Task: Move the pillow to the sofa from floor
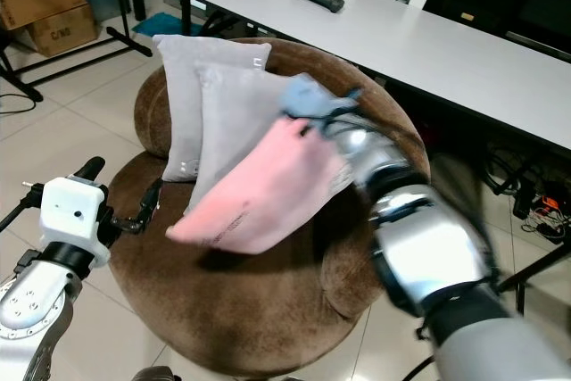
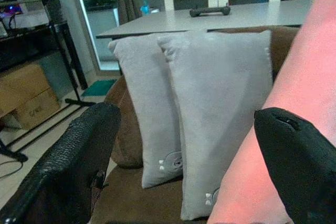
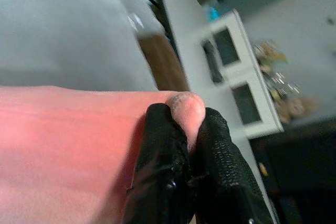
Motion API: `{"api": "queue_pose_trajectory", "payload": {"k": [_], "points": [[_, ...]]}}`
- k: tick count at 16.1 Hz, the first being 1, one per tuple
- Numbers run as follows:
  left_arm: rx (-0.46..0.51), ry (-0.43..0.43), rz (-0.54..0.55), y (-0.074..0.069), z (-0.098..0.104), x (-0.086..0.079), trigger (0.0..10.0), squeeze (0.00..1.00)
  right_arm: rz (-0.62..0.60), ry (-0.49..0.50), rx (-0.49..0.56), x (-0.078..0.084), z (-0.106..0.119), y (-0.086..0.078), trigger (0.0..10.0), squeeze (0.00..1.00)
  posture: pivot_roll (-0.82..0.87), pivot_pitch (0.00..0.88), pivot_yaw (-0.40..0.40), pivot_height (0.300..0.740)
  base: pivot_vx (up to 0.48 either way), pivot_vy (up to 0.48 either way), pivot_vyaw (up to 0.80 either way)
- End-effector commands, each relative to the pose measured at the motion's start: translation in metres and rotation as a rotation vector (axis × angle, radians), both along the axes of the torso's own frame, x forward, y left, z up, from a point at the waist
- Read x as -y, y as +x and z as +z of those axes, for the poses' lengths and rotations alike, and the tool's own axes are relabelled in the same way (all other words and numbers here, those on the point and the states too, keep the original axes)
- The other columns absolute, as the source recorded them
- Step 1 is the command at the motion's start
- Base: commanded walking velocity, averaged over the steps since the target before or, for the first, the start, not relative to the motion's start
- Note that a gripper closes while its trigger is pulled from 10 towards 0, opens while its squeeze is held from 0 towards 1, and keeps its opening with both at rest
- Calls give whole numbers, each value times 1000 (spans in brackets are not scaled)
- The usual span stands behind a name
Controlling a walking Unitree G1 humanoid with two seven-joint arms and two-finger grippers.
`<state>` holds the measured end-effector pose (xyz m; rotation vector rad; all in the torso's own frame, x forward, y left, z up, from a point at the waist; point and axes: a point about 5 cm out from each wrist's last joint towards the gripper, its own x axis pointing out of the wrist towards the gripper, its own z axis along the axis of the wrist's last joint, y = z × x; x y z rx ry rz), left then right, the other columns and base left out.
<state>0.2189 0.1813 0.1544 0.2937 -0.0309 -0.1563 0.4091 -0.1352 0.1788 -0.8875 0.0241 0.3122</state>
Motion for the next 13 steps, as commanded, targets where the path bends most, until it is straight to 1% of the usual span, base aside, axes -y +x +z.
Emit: {"api": "queue_pose_trajectory", "payload": {"k": [1, 2, 4, 6, 7, 8, 9, 10, 11, 13], "points": [[-11, -13, -32, 2, -2, 6, 10000, 765, -68, 28, 47, 15, 14, 4, 10000, 0, 206, 0, -157, 740, 0, 0, 0], [-12, -19, -41, 3, -2, 8, 10000, 761, -128, 69, 73, 28, 22, 6, 10000, 0, 204, 0, -158, 740, 0, 0, 0], [-18, -23, -51, 2, -3, 10, 10000, 761, -127, 94, 84, 27, 25, 7, 10000, 0, 204, 0, -158, 740, 0, 0, 0], [-46, -34, -73, 2, -6, 11, 10000, 761, -76, 113, 78, 13, 24, 6, 10000, 0, 212, 0, -158, 740, 0, 0, 0], [-86, -56, -91, 1, -9, 11, 10000, 757, -34, 120, 64, -1, 19, 5, 10000, 0, 212, 0, -158, 740, 0, 0, 0], [-114, -66, -98, 0, -11, 11, 10000, 753, -16, 121, 55, -6, 16, 4, 10000, 0, 218, 0, -158, 740, 0, 0, 0], [-216, -63, -122, -5, -20, 6, 10000, 753, 22, 130, 29, -21, 8, 1, 10000, 0, 224, 0, -159, 740, 0, 0, 0], [-292, -29, -132, -9, -28, -1, 10000, 757, 37, 161, 5, -30, 4, 0, 10000, 0, 229, 0, -159, 740, 0, 0, 0], [-312, -17, -138, -11, -31, -3, 10000, 753, 43, 174, -5, -34, 3, -1, 10000, 0, 229, 0, -157, 740, 0, 0, 0], [-393, 21, -112, -15, -38, -14, 10000, 749, 67, 207, -61, -49, -6, -5, 10000, 0, 232, 0, -156, 740, 0, 0, 0]]}}
